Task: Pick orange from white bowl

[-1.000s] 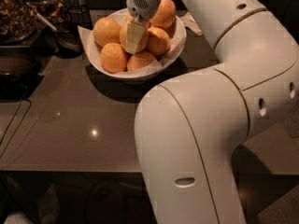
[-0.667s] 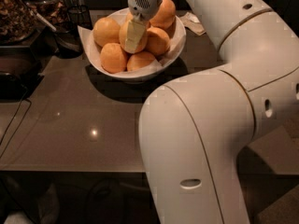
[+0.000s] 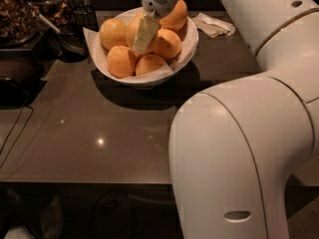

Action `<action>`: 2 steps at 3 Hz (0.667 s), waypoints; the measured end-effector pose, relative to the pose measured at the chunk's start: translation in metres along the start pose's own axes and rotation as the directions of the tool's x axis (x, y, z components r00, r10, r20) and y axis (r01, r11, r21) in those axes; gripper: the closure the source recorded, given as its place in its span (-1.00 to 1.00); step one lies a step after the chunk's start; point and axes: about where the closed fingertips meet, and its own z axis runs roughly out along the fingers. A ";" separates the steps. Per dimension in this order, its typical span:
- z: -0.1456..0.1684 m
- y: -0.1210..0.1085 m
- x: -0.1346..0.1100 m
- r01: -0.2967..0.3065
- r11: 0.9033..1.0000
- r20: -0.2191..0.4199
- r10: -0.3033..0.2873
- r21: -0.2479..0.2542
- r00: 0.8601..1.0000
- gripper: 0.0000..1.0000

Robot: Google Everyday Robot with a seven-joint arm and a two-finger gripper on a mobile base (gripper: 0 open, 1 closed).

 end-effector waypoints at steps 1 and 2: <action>0.002 -0.001 -0.003 0.004 1.000 0.004 -0.004 0.002 1.000 1.00; -0.013 0.015 -0.011 0.008 1.000 0.041 -0.008 0.010 0.999 1.00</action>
Offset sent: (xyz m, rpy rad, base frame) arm -0.0669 0.0094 0.0389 0.0940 -0.0377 0.0160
